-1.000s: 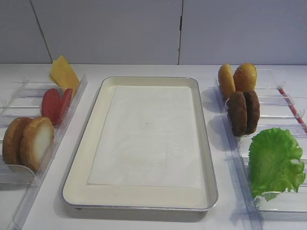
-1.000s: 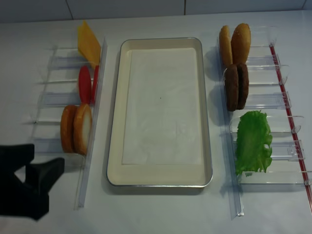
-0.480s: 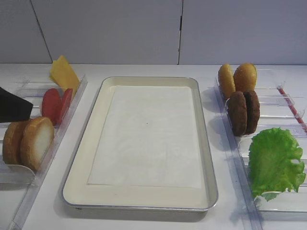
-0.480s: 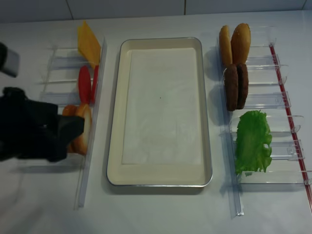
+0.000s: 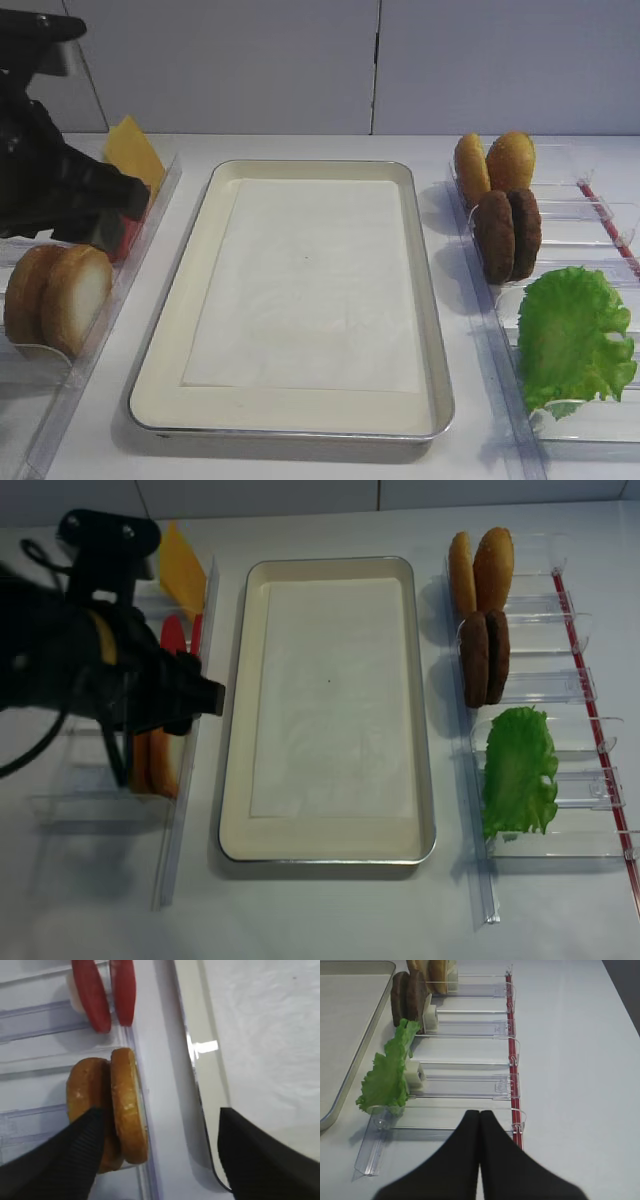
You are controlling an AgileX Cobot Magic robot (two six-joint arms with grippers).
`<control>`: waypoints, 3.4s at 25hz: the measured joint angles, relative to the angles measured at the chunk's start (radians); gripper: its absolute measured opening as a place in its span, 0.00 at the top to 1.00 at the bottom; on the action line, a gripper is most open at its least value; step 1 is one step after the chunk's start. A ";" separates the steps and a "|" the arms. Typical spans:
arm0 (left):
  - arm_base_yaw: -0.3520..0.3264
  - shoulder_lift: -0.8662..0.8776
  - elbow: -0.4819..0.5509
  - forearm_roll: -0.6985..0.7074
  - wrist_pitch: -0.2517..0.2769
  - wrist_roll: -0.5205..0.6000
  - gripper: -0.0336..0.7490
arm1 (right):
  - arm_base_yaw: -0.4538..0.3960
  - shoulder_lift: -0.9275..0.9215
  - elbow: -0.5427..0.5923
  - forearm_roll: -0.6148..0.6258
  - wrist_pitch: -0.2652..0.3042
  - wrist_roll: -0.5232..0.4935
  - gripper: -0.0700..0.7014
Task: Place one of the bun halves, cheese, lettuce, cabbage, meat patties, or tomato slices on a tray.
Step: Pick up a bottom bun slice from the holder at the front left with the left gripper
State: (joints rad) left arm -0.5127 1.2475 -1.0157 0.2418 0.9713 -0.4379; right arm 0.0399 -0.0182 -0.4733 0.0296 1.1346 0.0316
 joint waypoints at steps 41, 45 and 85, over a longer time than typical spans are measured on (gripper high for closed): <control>-0.003 0.228 -0.020 0.094 0.067 -0.076 0.69 | 0.000 0.000 0.000 0.000 0.000 0.004 0.95; -0.003 0.228 -0.020 0.095 0.069 -0.080 0.76 | 0.000 0.000 0.000 0.000 0.000 0.004 0.95; -0.098 0.186 -0.110 0.038 0.170 -0.166 0.76 | 0.000 0.000 0.000 0.002 0.000 0.004 0.95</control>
State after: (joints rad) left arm -0.6108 1.4330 -1.1258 0.2796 1.1416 -0.6037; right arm 0.0399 -0.0182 -0.4733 0.0315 1.1346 0.0359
